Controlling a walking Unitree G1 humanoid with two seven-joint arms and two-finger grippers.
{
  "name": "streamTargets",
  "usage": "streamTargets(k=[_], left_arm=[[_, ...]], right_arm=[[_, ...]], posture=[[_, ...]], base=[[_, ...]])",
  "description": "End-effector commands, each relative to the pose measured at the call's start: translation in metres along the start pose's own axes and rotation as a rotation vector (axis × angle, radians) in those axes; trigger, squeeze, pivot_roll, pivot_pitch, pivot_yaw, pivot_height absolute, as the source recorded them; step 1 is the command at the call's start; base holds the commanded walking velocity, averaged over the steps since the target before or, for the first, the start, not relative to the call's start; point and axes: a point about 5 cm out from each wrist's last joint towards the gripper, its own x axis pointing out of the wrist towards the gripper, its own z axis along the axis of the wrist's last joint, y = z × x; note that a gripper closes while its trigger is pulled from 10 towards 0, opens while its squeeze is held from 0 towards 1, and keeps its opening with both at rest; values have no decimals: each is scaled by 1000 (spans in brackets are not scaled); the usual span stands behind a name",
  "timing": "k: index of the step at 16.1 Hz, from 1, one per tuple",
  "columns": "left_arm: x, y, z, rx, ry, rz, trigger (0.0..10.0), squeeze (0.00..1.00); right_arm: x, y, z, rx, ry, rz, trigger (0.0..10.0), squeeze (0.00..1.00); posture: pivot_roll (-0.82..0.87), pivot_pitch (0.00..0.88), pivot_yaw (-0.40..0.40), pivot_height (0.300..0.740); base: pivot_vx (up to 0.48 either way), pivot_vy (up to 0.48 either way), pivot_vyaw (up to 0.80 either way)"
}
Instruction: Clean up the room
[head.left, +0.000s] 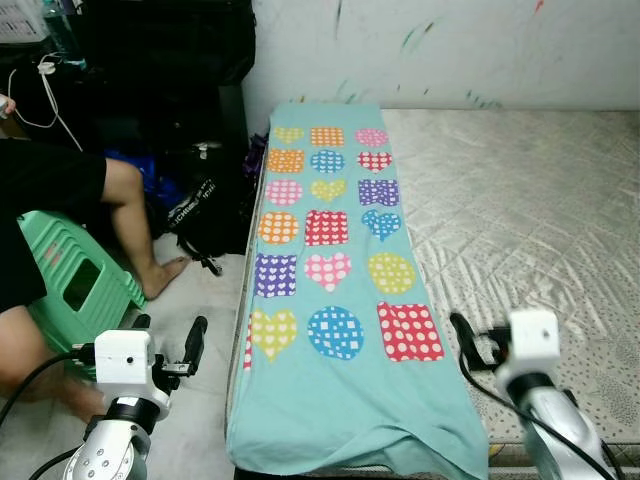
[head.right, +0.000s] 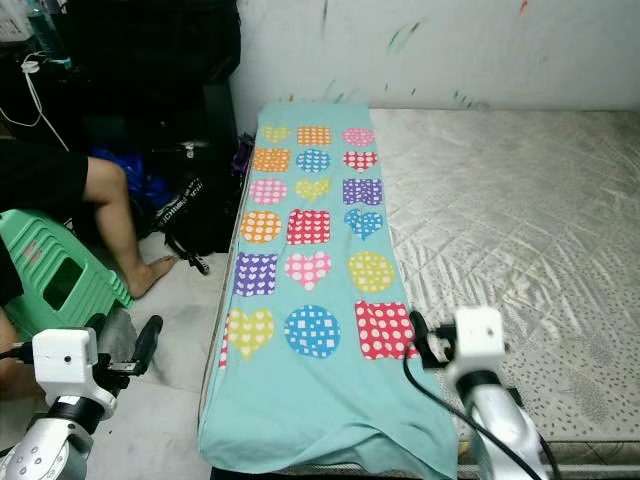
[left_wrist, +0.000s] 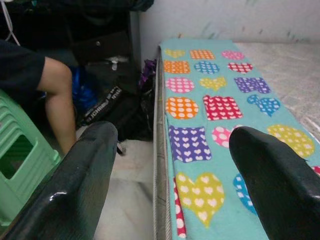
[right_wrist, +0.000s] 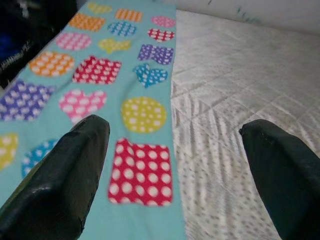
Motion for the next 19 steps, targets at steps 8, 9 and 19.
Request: streamTargets(k=[8,9,19], left_arm=[[0,-4,3,4,-10,-6,10000,0],[0,-4,3,5,-10,-8,10000,0],[10,-14,8,-11,-29,-39,10000,0]], right_arm=[[22,2,18,32,-58,-26,10000,0],[23,1,17,43,-54,-39,10000,0],[22,-2,25,69,-80,-84,10000,0]], posture=[[-78,0,-16,740],[-78,0,-16,740],[-100,1,2,740]], base=[[0,0,0],[0,0,-663],[0,0,-771]])
